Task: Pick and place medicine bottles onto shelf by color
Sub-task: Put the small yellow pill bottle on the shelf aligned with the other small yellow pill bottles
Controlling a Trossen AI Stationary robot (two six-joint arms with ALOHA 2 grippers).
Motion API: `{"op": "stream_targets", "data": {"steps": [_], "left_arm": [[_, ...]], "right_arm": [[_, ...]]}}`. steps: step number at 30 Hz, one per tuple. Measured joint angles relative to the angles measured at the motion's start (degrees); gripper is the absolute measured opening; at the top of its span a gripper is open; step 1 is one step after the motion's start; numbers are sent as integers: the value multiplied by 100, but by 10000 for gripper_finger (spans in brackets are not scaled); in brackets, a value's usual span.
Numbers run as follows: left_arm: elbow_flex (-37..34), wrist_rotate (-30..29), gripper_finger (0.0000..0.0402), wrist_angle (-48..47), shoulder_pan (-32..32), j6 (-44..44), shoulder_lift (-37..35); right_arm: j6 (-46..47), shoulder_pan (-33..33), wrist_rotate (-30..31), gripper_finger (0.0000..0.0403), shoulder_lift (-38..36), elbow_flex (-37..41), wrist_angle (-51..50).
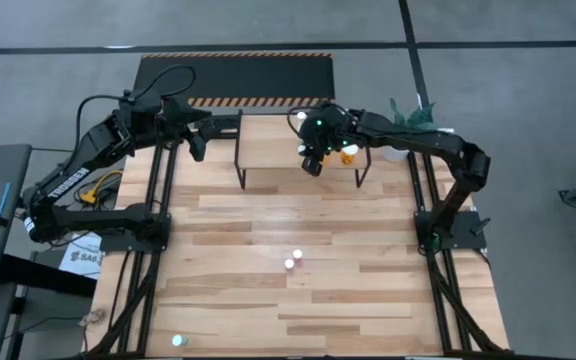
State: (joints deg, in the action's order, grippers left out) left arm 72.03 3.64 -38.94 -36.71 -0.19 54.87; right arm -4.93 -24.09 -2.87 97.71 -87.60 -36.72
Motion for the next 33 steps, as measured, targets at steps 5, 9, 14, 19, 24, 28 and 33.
{"op": "stream_targets", "data": {"steps": [5, 9, 14, 19, 24, 28, 33], "left_arm": [[0, -4, 254, 0, 2, -2, 0], [0, -46, 254, 2, 2, -4, 0], [0, -66, 254, 2, 1, -42, 0], [0, -66, 254, 2, 1, -57, 0], [0, -66, 254, 2, 2, -72, 0], [0, -63, 254, 2, 0, -72, 0], [0, -63, 254, 2, 0, -92, 0]], "right_arm": [[-4, 29, -1, 132, -46, 159, 238], [-2, 47, 1, 132, -37, 163, 390], [-84, 63, 156, 132, -35, 163, 356], [-137, 124, 275, 132, -35, 163, 289], [-173, 122, 299, 133, -37, 159, 222], [-173, 119, 328, 133, -37, 159, 224], [-172, 119, 345, 133, -37, 159, 219]]}}
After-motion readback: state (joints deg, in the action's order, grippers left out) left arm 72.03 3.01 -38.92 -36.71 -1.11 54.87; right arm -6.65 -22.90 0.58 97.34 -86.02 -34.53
